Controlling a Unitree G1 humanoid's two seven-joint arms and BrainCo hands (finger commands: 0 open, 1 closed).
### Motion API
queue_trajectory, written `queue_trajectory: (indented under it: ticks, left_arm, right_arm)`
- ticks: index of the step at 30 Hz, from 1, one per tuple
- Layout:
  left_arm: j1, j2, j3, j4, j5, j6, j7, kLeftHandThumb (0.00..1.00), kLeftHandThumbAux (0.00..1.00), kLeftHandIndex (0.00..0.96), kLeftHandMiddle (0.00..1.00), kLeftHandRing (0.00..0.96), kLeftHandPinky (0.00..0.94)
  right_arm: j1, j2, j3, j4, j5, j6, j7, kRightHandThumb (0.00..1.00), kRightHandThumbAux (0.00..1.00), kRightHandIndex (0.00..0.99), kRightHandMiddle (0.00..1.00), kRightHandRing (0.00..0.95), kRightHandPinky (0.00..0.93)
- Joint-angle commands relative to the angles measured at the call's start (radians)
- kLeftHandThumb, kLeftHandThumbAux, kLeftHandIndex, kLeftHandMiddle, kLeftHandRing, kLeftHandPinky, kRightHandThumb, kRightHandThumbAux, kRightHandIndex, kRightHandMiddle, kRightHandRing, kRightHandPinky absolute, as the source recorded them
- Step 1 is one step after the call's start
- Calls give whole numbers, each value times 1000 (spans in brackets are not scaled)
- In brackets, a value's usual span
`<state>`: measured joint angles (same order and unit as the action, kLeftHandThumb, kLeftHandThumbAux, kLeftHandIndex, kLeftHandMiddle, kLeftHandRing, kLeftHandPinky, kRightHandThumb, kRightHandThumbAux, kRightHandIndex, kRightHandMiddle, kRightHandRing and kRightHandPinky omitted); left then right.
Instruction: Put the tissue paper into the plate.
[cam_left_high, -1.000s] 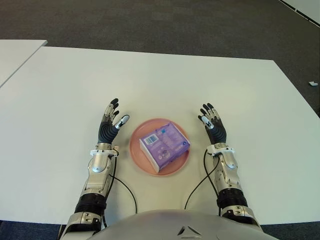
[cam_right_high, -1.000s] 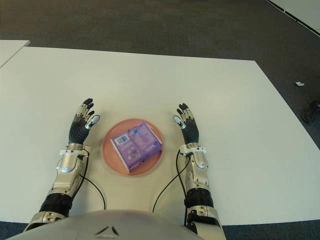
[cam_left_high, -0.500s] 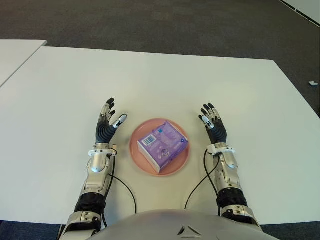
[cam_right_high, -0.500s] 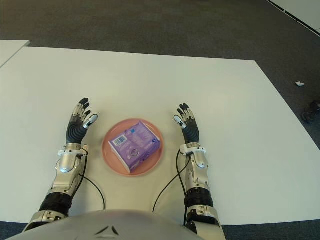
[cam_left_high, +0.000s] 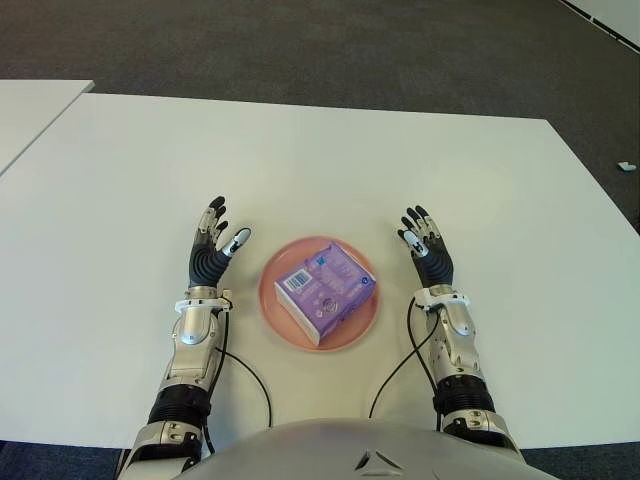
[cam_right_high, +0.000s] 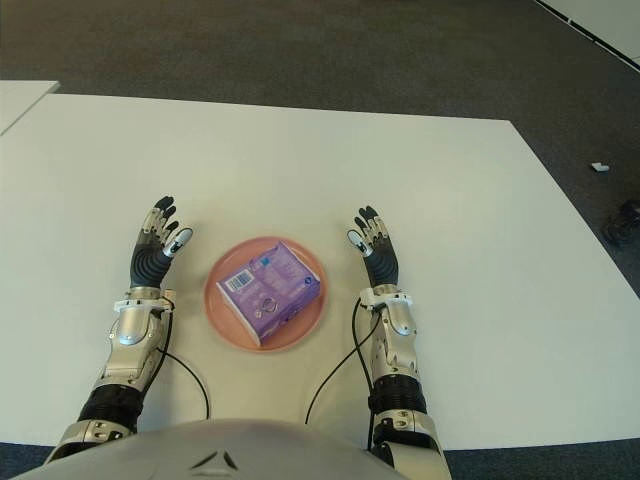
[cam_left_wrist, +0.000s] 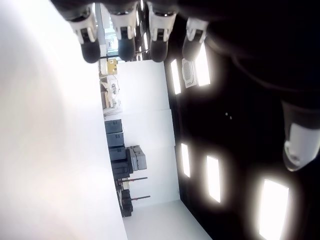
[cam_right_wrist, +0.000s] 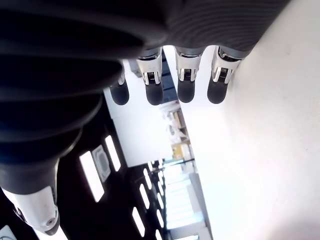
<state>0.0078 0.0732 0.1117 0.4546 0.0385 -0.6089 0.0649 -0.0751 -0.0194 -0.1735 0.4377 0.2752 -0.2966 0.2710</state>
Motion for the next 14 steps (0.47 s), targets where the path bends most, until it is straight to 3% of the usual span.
queue_trajectory:
  ticks: [1,14]
  left_arm:
    - [3,4,6,30,-6,6,0,0,510,37,11,0,0]
    - [5,4,3,13,-35,38,-25,0,517,39,14,0,0]
  right_arm:
    - [64,10,3,61,0,69,-1,0,661,0,9,0,12]
    - [67,10,17,56,-9,81,0,0,636,0,0,0,0]
